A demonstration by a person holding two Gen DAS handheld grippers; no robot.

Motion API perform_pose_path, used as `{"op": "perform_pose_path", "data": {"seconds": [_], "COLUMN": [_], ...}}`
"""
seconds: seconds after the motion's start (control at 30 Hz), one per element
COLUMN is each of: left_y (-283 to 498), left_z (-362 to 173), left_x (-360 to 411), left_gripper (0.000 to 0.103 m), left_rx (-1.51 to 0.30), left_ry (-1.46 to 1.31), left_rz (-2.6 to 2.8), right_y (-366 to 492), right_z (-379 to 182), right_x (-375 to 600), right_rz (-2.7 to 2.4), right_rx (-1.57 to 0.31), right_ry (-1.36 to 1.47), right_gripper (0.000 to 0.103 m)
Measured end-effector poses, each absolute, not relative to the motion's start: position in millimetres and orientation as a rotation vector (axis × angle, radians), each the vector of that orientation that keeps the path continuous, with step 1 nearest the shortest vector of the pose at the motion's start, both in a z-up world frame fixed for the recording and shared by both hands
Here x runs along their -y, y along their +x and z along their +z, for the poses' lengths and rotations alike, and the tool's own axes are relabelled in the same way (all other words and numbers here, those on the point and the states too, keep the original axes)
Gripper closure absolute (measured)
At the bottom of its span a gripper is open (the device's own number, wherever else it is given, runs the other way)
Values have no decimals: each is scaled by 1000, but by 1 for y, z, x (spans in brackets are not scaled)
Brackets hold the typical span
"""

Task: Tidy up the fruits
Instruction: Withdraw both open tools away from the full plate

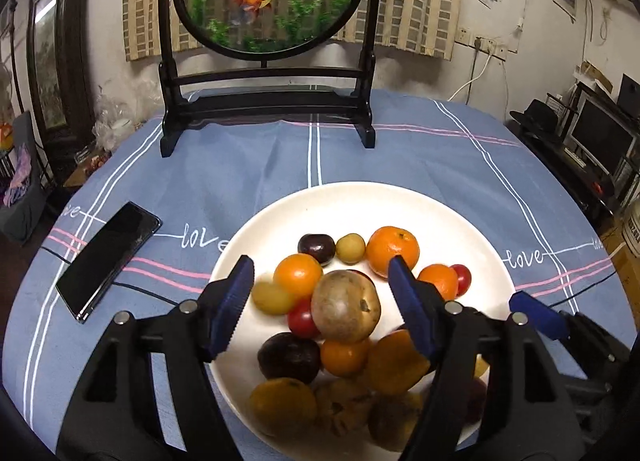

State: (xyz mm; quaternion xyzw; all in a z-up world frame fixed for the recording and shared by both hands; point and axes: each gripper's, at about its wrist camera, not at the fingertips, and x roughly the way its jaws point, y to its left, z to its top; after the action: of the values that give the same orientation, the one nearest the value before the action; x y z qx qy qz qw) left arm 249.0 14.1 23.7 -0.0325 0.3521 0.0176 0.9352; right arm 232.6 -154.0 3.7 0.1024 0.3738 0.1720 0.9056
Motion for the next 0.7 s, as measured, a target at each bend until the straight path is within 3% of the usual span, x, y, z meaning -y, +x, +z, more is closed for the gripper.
{"op": "perform_pose_path", "data": {"seconds": [0.2,0.7], "left_y": [239,178], "left_z": [25,5], "left_x": [-20,-32], "left_gripper": [15,6], "left_rx": [-736,-772], "left_ry": [-92,-80], "left_rz": [45,68], "right_y": [230,182], "right_z": [3,-5], "right_x": [153,166], "right_rz": [325,309], "right_rx": [-802,-811], "right_ry": [177,30], "right_gripper": [36,34]}}
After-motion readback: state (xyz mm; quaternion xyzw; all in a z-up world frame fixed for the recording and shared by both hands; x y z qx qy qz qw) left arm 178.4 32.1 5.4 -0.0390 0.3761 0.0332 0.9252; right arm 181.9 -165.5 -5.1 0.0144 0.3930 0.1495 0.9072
